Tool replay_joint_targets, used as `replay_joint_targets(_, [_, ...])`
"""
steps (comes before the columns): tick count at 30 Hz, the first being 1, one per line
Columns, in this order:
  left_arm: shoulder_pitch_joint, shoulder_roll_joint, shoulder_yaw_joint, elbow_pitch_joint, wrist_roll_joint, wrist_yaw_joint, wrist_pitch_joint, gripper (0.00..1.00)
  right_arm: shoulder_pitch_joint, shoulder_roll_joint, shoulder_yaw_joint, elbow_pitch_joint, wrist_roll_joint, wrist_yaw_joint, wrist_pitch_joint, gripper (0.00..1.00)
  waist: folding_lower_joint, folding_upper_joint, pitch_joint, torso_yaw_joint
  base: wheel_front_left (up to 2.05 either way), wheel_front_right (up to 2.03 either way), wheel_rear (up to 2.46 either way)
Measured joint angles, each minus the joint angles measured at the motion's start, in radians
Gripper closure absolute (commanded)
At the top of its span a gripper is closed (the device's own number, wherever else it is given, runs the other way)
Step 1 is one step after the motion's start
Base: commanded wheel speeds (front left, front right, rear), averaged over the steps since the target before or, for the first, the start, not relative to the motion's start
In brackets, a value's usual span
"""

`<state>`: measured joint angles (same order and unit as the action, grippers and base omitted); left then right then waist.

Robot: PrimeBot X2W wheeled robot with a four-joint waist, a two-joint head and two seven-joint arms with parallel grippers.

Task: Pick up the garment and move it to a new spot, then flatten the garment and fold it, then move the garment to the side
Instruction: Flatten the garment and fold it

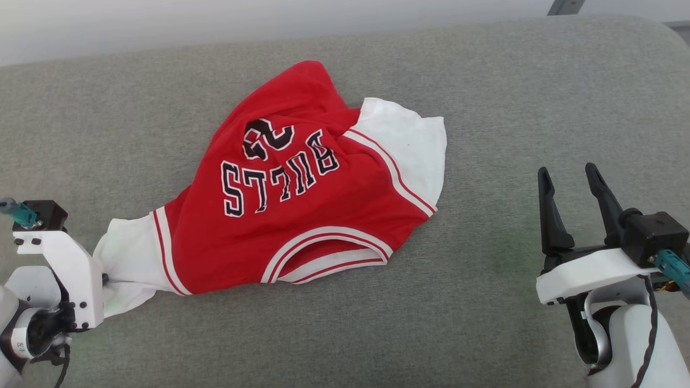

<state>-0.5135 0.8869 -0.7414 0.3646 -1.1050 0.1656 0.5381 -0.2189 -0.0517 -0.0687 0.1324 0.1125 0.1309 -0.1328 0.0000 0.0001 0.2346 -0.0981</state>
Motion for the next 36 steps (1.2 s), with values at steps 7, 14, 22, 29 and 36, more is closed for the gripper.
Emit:
replay_joint_targets(7, [-0.012, -0.017, 0.011, 0.027, -0.034, -0.024, 0.034, 0.0, -0.002, 0.0, 0.005, -0.014, 0.0, 0.0, 0.014, 0.0, 0.0, -0.0001, 0.013, 0.019, 0.0, 0.0, 0.0])
replay_joint_targets(14, [-0.037, -0.05, 0.015, 0.071, -0.072, -0.02, 0.078, 0.0, -0.002, 0.0, 0.029, -0.025, 0.001, 0.0, 0.037, 0.0, 0.0, 0.0, 0.023, 0.022, 0.0, 0.0, 0.0])
replay_joint_targets(22, [-0.054, -0.094, 0.012, 0.124, -0.1, -0.017, 0.125, 1.0, -0.039, -0.036, 0.109, -0.02, 0.085, 0.0, 0.139, 0.0, 0.0, 0.0, 0.026, 0.029, 0.0, 0.0, 0.0])
replay_joint_targets(29, [-0.079, -0.14, -0.005, 0.154, -0.099, -0.053, 0.128, 1.0, -0.194, -0.15, 0.193, 0.079, 0.178, 0.0, 0.33, 0.0, 0.0, 0.0, 0.037, 0.06, 0.0, 0.0, 0.0])
replay_joint_targets(36, [-0.138, -0.2, -0.025, 0.193, -0.071, -0.101, 0.104, 1.0, -0.403, -0.253, 0.317, 0.259, 0.29, 0.0, 0.485, 0.0, 0.0, 0.0, 0.064, 0.116, 0.0, 0.0, 0.0])
